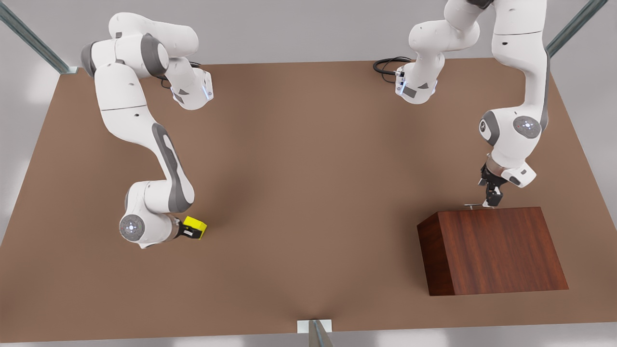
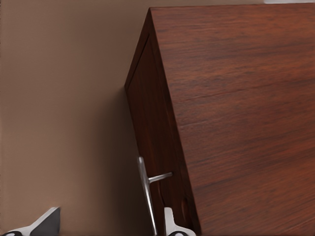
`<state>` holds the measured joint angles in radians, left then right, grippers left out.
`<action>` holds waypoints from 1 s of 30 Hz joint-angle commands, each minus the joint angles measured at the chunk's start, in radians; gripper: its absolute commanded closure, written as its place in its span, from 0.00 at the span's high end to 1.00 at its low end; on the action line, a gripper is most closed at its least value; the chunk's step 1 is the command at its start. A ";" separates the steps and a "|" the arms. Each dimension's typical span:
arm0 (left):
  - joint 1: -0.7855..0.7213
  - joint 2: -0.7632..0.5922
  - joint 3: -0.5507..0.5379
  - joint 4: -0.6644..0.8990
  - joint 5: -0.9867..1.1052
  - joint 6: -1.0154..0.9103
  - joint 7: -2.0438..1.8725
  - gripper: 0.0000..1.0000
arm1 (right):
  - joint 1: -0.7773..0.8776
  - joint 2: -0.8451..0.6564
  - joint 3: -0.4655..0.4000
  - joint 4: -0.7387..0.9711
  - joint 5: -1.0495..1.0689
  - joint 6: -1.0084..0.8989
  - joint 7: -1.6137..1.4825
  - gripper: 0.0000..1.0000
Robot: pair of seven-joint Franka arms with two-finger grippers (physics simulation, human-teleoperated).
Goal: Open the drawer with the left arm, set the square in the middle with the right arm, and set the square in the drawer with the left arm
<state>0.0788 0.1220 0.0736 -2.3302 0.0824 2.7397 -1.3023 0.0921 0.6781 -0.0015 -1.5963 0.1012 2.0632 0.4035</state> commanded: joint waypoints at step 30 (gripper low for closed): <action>-0.001 -0.062 0.000 -0.049 0.000 -0.164 0.000 1.00 | 0.040 -0.020 0.003 -0.001 0.048 -0.026 0.110 0.63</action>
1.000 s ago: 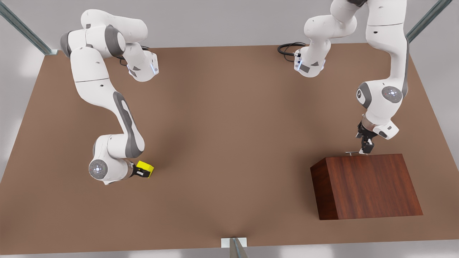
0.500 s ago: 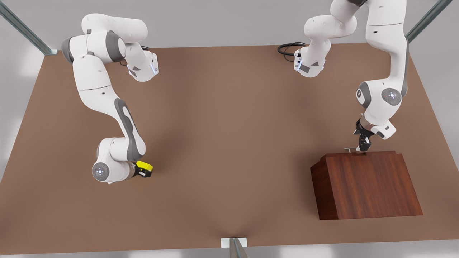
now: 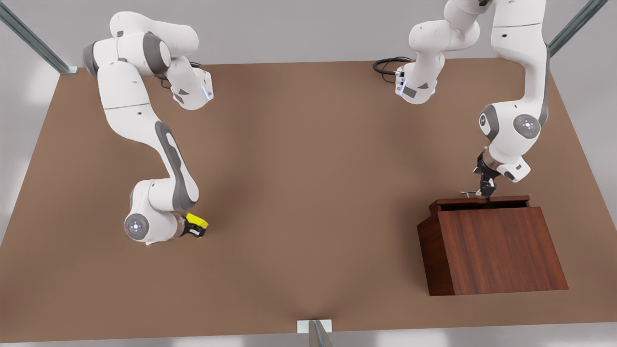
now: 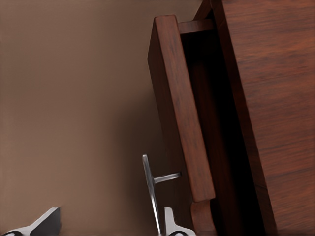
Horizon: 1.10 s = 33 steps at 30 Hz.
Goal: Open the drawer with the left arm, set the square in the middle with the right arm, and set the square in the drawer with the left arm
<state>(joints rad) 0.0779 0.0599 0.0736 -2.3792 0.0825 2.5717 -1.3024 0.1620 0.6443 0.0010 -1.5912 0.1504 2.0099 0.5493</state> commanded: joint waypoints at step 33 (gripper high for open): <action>0.000 -0.069 0.000 -0.009 0.000 -0.197 -0.011 1.00 | 0.665 0.379 0.185 0.553 -0.068 0.092 1.115 1.00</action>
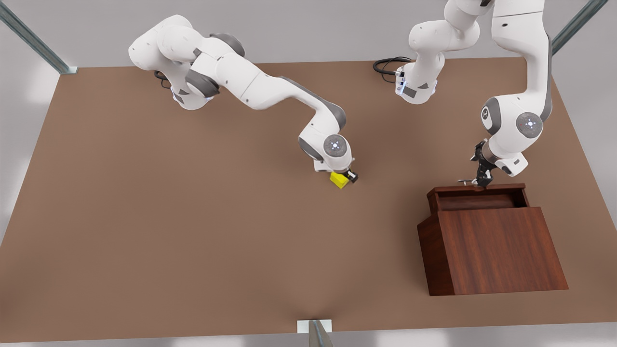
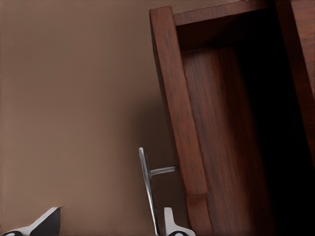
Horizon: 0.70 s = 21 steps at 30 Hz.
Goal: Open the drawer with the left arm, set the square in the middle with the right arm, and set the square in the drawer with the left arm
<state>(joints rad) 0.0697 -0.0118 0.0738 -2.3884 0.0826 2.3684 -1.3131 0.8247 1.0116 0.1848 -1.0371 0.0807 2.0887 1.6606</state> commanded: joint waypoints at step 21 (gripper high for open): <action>0.009 -0.019 0.000 -0.014 0.000 -0.083 -0.006 1.00 | -0.777 -0.757 -0.169 -0.452 -0.127 -0.388 -1.575 1.00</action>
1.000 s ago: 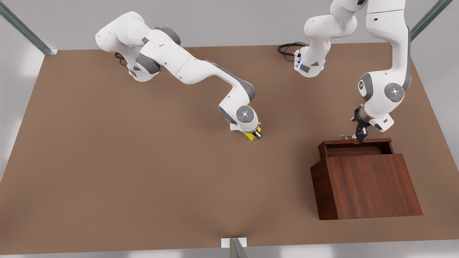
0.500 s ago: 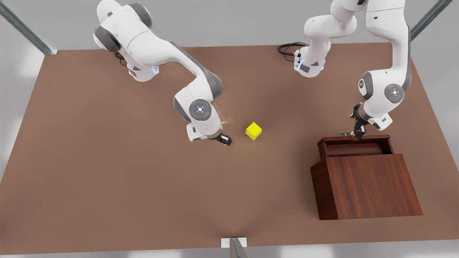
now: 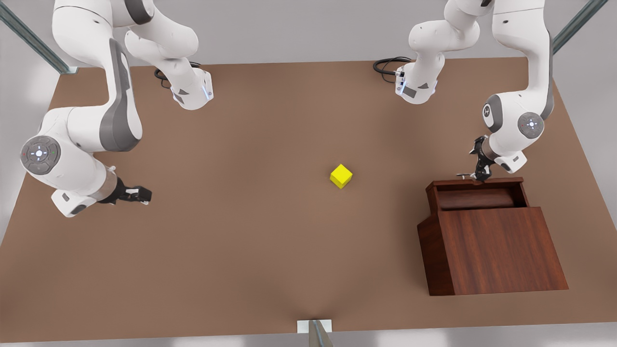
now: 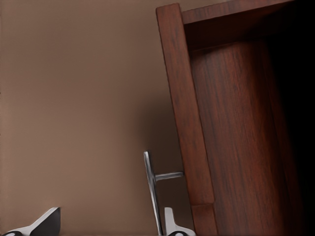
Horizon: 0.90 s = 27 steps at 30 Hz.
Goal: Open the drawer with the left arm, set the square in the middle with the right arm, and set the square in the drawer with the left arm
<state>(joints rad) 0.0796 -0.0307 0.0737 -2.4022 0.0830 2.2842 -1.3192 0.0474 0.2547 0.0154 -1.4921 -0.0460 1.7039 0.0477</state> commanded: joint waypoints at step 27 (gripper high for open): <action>-0.260 0.629 -0.692 1.071 0.175 -0.463 1.042 1.00 | -0.012 -0.005 -0.002 0.000 -0.002 0.019 -0.065 1.00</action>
<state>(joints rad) -0.2251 0.6057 -0.6037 -1.3445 0.1972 1.8274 -0.2811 0.0349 0.2501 0.0138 -1.4926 -0.0462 1.7227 -0.0169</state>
